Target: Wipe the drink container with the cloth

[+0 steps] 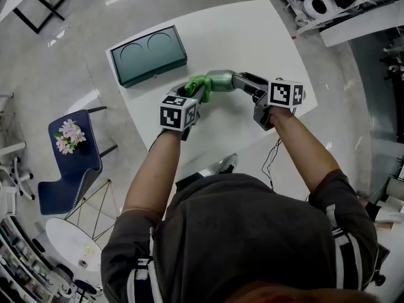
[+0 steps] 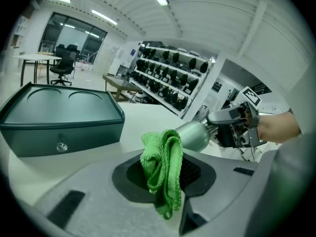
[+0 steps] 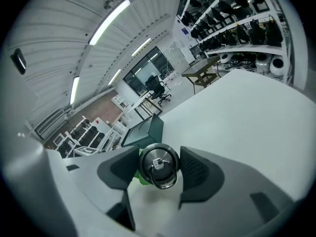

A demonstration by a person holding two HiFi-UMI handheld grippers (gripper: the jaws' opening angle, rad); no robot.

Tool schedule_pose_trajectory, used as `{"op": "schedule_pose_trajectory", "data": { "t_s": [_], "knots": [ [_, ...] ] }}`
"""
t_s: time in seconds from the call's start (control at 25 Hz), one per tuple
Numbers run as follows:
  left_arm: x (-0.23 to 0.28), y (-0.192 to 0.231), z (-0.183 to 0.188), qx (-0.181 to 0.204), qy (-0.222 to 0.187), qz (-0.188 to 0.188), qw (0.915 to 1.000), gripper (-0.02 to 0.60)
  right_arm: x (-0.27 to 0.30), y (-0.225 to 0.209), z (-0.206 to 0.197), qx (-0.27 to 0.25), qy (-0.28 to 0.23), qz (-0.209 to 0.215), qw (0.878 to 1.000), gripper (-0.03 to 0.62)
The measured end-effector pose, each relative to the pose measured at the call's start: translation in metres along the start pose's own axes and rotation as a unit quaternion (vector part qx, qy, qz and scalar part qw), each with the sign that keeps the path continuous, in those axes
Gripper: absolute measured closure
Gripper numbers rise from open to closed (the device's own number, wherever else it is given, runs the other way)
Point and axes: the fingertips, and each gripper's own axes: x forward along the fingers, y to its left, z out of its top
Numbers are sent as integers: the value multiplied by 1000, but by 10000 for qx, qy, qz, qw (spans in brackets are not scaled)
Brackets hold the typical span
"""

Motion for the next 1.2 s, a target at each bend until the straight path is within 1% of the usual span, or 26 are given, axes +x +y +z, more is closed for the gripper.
{"op": "schedule_pose_trajectory", "data": {
  "t_s": [0.12,0.2,0.28,0.36,0.4,0.48,0.56,0.64,0.76,0.84,0.96,1.04,1.08,1.12,1.2],
  "knots": [
    [0,16,-3,-34,90,121,9999,502,-6,9,4,43,-43,200,9998,344],
    [-5,17,5,-121,3,36,9999,502,-3,15,1,-198,75,193,9996,344],
    [-13,8,24,-257,-191,-236,9992,502,0,16,-4,-506,236,85,9984,344],
    [-17,-14,45,-400,-340,-713,9961,500,3,17,-8,-833,384,-4,9958,344],
    [-16,-26,53,-412,-355,-952,9940,502,5,20,-10,-971,448,-5,9943,344],
    [-9,-45,60,-358,-267,-1294,9906,500,10,29,-13,-1174,545,69,9916,344],
    [0,-49,56,-370,-107,-1440,9888,500,14,37,-16,-1231,588,180,9905,344],
    [6,-40,48,-408,51,-1391,9894,500,12,41,-14,-1082,547,321,9921,344],
    [13,-18,26,-292,370,-1096,9929,502,4,43,1,-746,344,519,9953,344],
    [14,-4,9,-372,490,-940,9937,502,-1,38,13,-581,163,501,9969,344],
    [7,5,-19,-756,551,-857,9919,501,-6,33,35,-333,-178,493,9981,344],
    [3,-5,-33,-1192,471,-998,9867,502,-8,29,50,-245,-424,468,9977,344],
    [2,-15,-37,-1458,375,-1142,9820,500,-8,28,56,-216,-521,458,9974,344],
    [2,-26,-39,-1742,254,-1327,9754,500,-6,29,59,-191,-589,462,9970,344],
    [7,-50,-37,-2290,15,-1760,9574,500,2,33,59,-166,-647,487,9966,344]
  ]
}}
